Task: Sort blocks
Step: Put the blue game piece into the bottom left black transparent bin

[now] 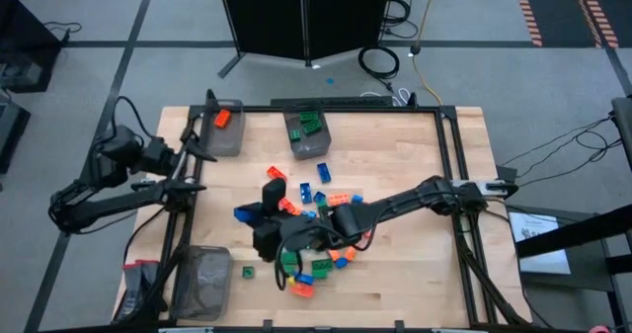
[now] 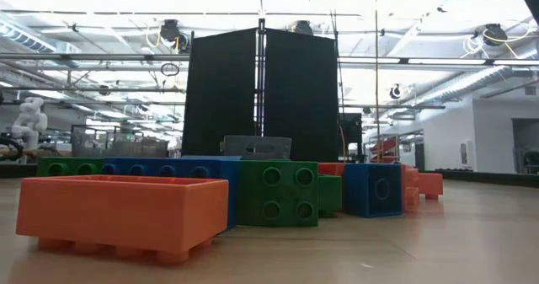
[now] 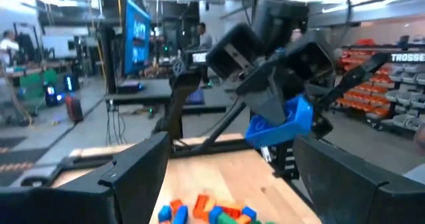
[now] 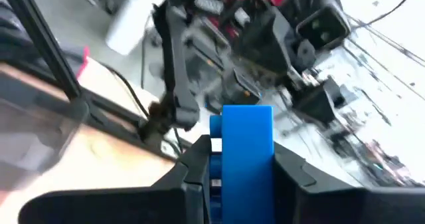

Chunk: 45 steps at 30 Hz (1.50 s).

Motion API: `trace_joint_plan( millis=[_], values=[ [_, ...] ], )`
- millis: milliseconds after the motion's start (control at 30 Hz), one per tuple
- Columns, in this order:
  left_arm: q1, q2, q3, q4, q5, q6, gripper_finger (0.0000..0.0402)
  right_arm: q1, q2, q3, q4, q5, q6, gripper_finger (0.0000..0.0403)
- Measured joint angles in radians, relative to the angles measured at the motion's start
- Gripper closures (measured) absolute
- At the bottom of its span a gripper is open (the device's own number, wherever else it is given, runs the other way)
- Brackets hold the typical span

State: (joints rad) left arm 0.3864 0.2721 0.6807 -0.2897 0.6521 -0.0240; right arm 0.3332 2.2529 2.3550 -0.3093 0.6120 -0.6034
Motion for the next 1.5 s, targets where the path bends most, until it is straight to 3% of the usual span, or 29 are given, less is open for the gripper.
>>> trace_joint_plan(
  millis=[200,333,467,600,700,933,1067,1167,1267,1333,1500],
  values=[
    [-0.037,0.015,0.0,0.05,0.001,0.051,0.0079,-0.015,-0.073,0.0,0.119,-0.155,-0.043,0.0327],
    [-0.07,0.016,-0.01,0.096,0.001,0.089,0.0079,-0.049,-0.107,0.002,0.145,-0.367,0.006,0.0327],
    [-0.095,0.016,-0.048,0.196,-0.003,0.091,0.0079,-0.081,-0.108,0.002,0.127,-0.453,0.027,0.0327],
    [-0.108,0.021,-0.061,0.193,-0.013,0.102,0.0079,-0.085,-0.147,-0.002,-0.083,-0.434,0.023,0.0327],
    [-0.109,0.02,-0.068,0.192,-0.032,0.111,0.0079,-0.074,-0.226,-0.002,-0.275,-0.344,0.031,0.0327],
    [-0.108,0.023,-0.068,0.191,-0.063,0.111,0.0079,-0.062,-0.476,0.002,-0.785,-0.291,0.294,0.0327],
    [-0.108,0.023,-0.068,0.19,-0.083,0.111,0.0079,-0.026,-0.619,-0.05,-0.885,-0.23,0.372,0.0327],
    [-0.108,0.023,-0.068,0.173,-0.111,0.111,0.0079,0.012,-0.764,-0.195,-0.857,-0.172,0.398,0.0327],
    [-0.108,0.028,-0.068,0.162,-0.124,0.111,0.0079,0.035,-0.937,-0.474,-0.72,-0.094,0.43,0.0327],
    [-0.108,0.035,-0.068,0.168,-0.127,0.11,0.0079,0.036,-1.061,-0.712,-0.494,-0.083,0.417,0.0327],
    [-0.109,0.092,-0.068,0.168,-0.143,0.085,0.0079,0.009,-1.295,-1.267,0.249,-0.119,0.193,0.0327]
  ],
)
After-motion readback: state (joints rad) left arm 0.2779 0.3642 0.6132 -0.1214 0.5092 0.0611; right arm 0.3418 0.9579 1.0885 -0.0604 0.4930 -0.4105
